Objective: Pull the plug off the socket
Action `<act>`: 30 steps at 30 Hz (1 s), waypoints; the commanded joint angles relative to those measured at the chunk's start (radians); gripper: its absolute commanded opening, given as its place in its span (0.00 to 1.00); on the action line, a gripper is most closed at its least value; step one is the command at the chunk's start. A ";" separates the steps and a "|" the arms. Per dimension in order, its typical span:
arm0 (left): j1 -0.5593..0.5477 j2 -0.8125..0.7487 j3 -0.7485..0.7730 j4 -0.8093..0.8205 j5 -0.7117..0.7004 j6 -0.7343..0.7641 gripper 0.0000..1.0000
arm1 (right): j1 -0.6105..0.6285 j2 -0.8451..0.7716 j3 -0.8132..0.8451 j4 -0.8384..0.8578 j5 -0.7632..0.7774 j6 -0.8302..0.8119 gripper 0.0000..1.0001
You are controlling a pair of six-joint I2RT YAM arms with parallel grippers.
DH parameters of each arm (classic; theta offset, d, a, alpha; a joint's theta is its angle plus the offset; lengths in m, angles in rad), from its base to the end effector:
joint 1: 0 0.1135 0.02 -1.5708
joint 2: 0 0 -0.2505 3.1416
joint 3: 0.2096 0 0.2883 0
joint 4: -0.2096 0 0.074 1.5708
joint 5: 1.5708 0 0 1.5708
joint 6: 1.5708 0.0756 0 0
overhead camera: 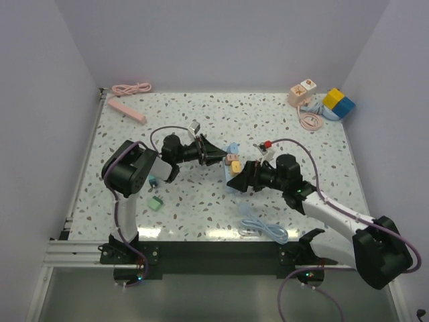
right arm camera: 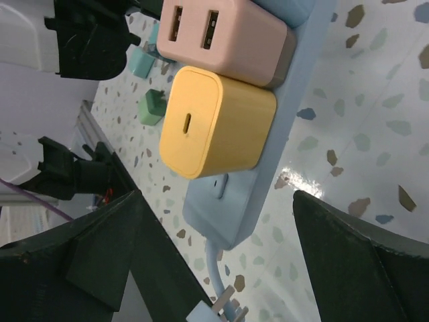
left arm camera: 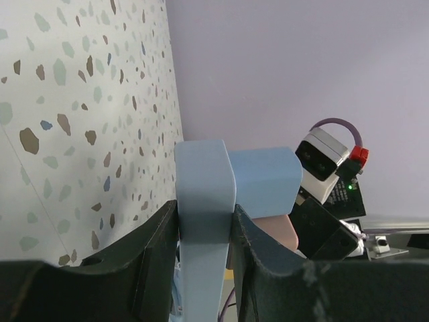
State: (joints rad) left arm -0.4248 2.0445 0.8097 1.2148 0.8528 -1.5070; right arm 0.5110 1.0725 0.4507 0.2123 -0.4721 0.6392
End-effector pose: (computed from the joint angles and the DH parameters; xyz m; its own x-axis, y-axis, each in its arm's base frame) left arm 0.3479 -0.2199 0.0875 -0.9564 -0.2880 -0.0487 0.0428 0.0266 -0.9987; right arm 0.2397 0.1738 0.1618 -0.7556 0.1855 -0.6282 -0.4344 0.5759 0.6926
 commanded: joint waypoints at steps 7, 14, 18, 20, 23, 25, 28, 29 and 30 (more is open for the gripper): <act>0.006 -0.023 0.017 0.641 -0.006 -0.266 0.00 | -0.005 0.289 -0.060 0.637 -0.273 0.321 0.75; 0.006 -0.036 0.000 0.681 0.003 -0.282 0.00 | -0.006 0.377 -0.079 0.893 -0.234 0.487 0.42; 0.008 -0.058 -0.032 0.681 0.008 -0.271 0.00 | -0.008 0.476 -0.083 1.086 -0.227 0.588 0.04; 0.006 -0.066 -0.044 0.681 0.012 -0.265 0.00 | -0.012 0.521 -0.089 1.174 -0.237 0.657 0.00; 0.006 -0.076 -0.050 0.681 0.020 -0.265 0.00 | -0.016 0.609 -0.089 1.323 -0.258 0.732 0.00; 0.006 -0.078 -0.059 0.674 0.032 -0.262 0.31 | -0.014 0.638 -0.086 1.368 -0.272 0.755 0.00; 0.009 -0.110 -0.087 0.605 0.043 -0.204 0.60 | -0.017 0.607 -0.075 1.314 -0.284 0.725 0.00; 0.011 -0.125 -0.093 0.571 0.042 -0.175 0.65 | -0.017 0.592 -0.072 1.284 -0.283 0.708 0.00; 0.012 -0.159 -0.099 0.495 0.045 -0.113 0.75 | -0.019 0.571 -0.063 1.207 -0.286 0.667 0.00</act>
State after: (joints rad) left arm -0.4007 1.9976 0.7216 1.2659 0.8173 -1.7000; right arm 0.4969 1.7008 0.3511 1.2499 -0.7624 1.3258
